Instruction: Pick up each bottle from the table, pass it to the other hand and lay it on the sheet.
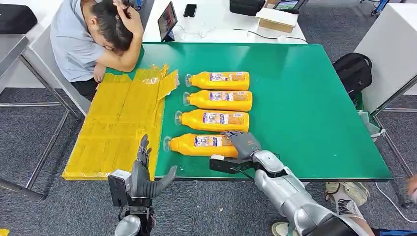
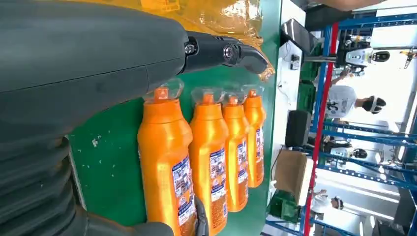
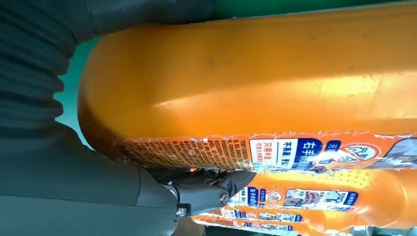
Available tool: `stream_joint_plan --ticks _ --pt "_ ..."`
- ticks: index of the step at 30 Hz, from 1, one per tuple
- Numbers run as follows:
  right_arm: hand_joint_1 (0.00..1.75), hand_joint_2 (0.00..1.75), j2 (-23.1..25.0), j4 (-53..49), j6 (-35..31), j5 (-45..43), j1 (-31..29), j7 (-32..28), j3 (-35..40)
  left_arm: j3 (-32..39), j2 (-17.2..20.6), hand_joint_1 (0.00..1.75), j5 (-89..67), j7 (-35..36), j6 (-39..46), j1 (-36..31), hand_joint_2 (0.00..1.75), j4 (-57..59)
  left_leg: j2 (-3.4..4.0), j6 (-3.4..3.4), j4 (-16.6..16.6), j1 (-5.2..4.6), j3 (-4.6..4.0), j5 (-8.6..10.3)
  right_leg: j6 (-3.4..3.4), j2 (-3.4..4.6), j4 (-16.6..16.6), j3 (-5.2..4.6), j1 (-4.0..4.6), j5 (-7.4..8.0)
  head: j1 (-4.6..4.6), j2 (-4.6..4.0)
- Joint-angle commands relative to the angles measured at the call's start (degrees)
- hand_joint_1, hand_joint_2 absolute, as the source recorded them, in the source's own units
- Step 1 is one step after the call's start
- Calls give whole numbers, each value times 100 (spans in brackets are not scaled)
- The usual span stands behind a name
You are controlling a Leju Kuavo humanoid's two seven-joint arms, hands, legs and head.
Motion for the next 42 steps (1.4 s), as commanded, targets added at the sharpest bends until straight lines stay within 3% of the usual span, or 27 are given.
stream_joint_plan --ticks 1,5,12,13,14,18,20,25,29,31,32,35,38,42 --pt "175 175 -131 506 260 -216 196 -234 137 24 92 0 28 -8 9 -110 175 253 -11 -7 -11 6 28 -5 -12 -20 -14 36 8 -8 -2 0" --pt "175 175 -40 248 86 -847 407 -667 -282 114 88 0 59 -41 61 -93 175 135 -10 -8 -12 9 36 -7 -13 -19 -18 45 12 -9 -2 0" --pt "175 175 30 -101 -65 -1246 609 -924 -581 301 0 0 332 31 83 -49 175 30 -11 -8 -11 8 33 -5 -12 -20 -16 42 10 -9 0 0" --pt "175 175 67 -344 -96 -1471 748 -1047 -754 459 -92 0 690 222 47 -34 175 -12 -11 -9 -12 9 37 -7 -14 -21 -18 47 12 -10 0 0" --pt "175 175 448 -3020 -867 -2657 2048 -1512 -1604 553 6 0 1911 794 72 50 175 -209 -8 -8 -11 9 33 -6 -13 -17 -16 41 11 -8 -2 0" --pt "175 175 529 -3553 -1056 -2751 2299 -1503 -1631 679 -11 0 2389 869 -80 105 175 -299 7 -11 0 8 1 -15 -15 3 8 7 11 -13 0 0" --pt "175 175 683 -3870 -1435 -3001 2506 -1768 -1803 793 -59 0 3105 1177 -555 243 175 -489 1 -7 -1 8 -14 -11 -9 -1 6 -9 8 -9 -2 0" --pt "173 175 964 -4574 -1436 -3860 2858 -2099 -1957 524 237 0 2164 391 -845 358 175 -874 6 -8 0 8 -22 -15 -11 3 6 -17 8 -15 -2 0" --pt "169 175 979 -4556 -1486 -3776 2733 -2254 -1885 121 340 0 1872 275 -1523 352 175 -1013 -2 -8 0 4 -31 -10 -10 -5 5 -24 4 -12 0 0" --pt "175 175 931 -4254 -927 -3816 2486 -2082 -1668 -360 619 0 1671 -36 -2638 360 175 -1007 3 -9 0 4 -26 -12 -11 0 3 -20 5 -12 -2 0" --pt "175 175 896 -3984 -640 -3653 2333 -1879 -1455 -354 591 0 1653 -81 -2775 430 175 -985 3 -7 -2 3 -31 -9 -9 0 2 -25 3 -9 0 0" --pt "175 175 1018 -3140 -310 -2690 2009 -1768 -449 -357 503 0 1164 -302 -2739 357 175 -835 36 -13 -4 6 0 -22 -17 29 -3 -1 8 -10 0 0" --pt "175 175 1334 -2251 -111 -2617 1749 -1726 110 -362 454 0 780 -322 -2594 172 175 -658 50 -17 -9 11 6 -24 -20 42 -6 3 14 -6 0 0" --pt "175 175 1489 -1797 -140 -2661 1517 -1797 349 -367 420 0 742 -157 -2664 78 175 -498 27 -16 -10 18 -6 -12 -18 12 -5 -7 17 -7 -2 0"
